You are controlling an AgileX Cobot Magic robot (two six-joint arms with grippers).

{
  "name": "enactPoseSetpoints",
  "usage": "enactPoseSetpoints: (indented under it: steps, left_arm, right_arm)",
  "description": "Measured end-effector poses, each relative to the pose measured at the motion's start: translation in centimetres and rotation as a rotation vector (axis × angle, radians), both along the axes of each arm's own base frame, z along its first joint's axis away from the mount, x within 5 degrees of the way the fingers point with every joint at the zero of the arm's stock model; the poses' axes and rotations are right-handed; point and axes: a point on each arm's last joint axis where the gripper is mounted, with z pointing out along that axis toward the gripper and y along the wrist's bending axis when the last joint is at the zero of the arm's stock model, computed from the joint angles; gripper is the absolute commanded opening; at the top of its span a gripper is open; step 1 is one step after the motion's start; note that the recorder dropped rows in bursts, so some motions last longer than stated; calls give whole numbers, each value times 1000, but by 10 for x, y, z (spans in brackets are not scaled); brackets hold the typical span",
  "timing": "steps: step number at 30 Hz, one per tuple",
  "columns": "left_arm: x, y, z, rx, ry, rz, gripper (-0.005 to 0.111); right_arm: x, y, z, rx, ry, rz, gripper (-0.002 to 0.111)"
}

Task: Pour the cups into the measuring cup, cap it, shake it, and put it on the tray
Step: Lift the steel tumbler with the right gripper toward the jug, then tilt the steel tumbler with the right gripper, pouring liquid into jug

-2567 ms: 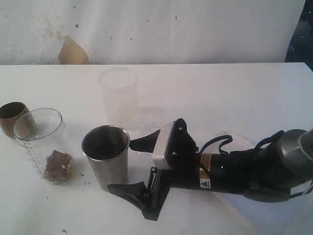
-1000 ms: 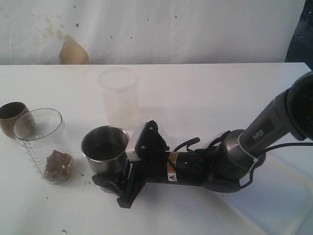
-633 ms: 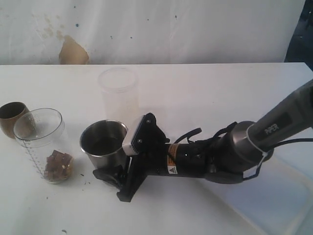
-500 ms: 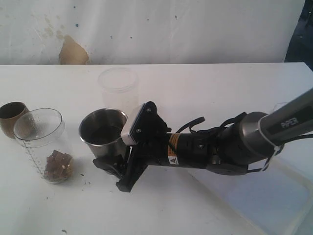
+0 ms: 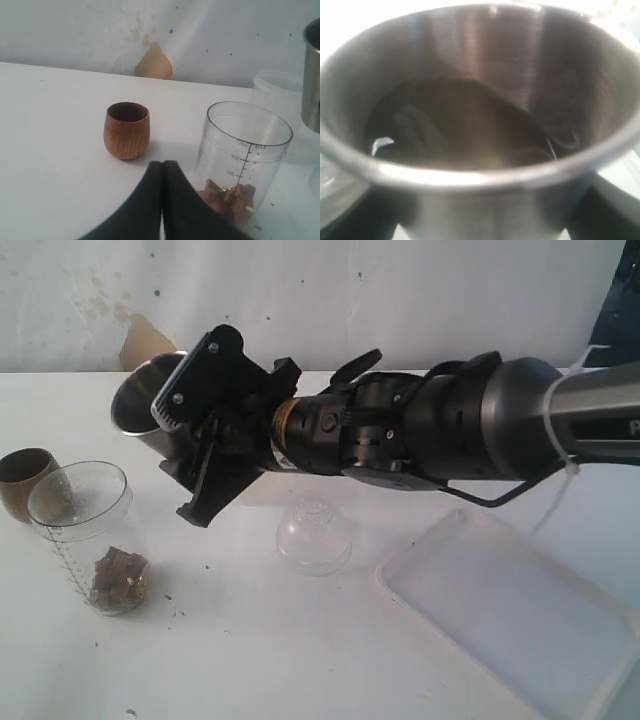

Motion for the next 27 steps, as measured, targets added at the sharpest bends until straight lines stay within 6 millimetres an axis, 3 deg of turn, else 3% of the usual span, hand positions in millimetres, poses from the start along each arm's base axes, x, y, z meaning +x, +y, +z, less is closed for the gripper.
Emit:
enactPoseSetpoints:
  steps: [14, 27]
  left_arm:
    - [0, 0, 0, 0, 0, 0, 0]
    - [0, 0, 0, 0, 0, 0, 0]
  right_arm:
    - [-5, 26, 14, -206, -162, 70, 0]
    - [-4, 26, 7, -343, -220, 105, 0]
